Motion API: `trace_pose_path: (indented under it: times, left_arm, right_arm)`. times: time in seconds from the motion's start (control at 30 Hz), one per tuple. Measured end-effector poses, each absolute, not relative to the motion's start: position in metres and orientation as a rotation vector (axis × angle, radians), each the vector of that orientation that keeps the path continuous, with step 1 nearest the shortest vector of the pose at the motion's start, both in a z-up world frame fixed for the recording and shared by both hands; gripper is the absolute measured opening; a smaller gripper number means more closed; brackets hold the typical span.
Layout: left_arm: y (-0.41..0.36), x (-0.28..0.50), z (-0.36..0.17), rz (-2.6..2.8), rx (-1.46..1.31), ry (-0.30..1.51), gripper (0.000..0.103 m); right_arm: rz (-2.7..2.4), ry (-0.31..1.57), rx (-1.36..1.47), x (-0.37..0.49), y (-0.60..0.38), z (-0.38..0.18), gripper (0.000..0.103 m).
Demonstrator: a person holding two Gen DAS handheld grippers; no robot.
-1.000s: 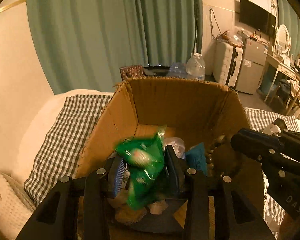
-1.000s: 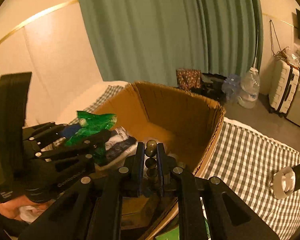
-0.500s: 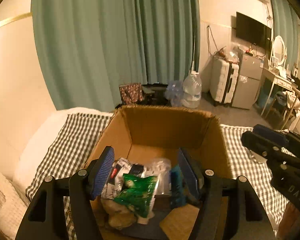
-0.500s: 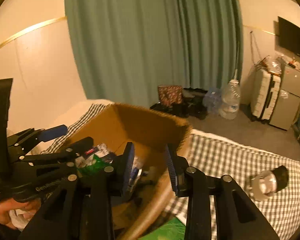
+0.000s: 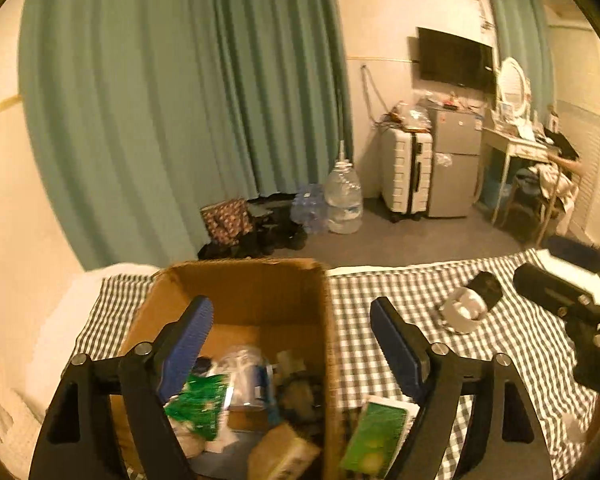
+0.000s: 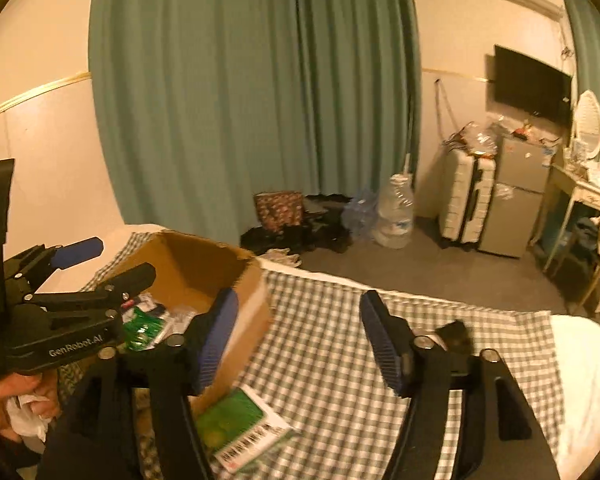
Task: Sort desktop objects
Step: 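Grasp the white tape roll with the left gripper while the right grasps the black round case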
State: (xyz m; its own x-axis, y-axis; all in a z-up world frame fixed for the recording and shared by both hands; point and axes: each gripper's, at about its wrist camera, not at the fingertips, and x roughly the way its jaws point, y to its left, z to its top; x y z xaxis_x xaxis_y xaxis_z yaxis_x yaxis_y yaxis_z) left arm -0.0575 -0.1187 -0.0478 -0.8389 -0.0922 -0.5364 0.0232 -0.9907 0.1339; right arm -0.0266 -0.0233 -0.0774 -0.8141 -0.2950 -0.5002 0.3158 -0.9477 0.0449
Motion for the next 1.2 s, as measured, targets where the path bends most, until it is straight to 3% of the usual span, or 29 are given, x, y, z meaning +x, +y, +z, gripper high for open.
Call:
trace_pose_path:
  times: [0.13,0.27,0.4,0.47,0.87,1.1,1.2]
  left_arm:
    - [-0.091,-0.065,-0.061,-2.965,0.882,-0.235,0.087]
    - [-0.076,-0.073,-0.069,-2.988,0.909,-0.177,0.088]
    - [-0.061,-0.086,-0.076,-3.004,0.967,-0.094,0.102]
    - [-0.051,-0.094,-0.082,-2.994,0.996,-0.105,0.103]
    - [-0.005,-0.139,-0.123,-2.943,1.135,-0.203,0.103]
    - [0.012,-0.173,-0.168,-2.915,1.227,-0.129,0.103]
    - [0.027,-0.183,-0.186,-2.908,1.254,-0.132,0.103]
  right_arm:
    - [-2.784,0.073,0.729,-0.017,0.005,-0.074,0.087]
    - [-2.833,0.053,0.771,-0.014,0.04,-0.081,0.09]
    - [-2.892,0.06,0.815,-0.017,0.078,-0.084,0.098]
    - [-2.928,0.111,0.797,-0.019,0.097,-0.084,0.101]
    - [-2.798,0.159,0.996,-0.081,0.161,-0.106,0.102]
    - [-2.743,-0.058,1.034,-0.122,0.185,-0.165,0.102]
    - [-2.711,-0.099,1.07,-0.143,0.189,-0.188,0.095]
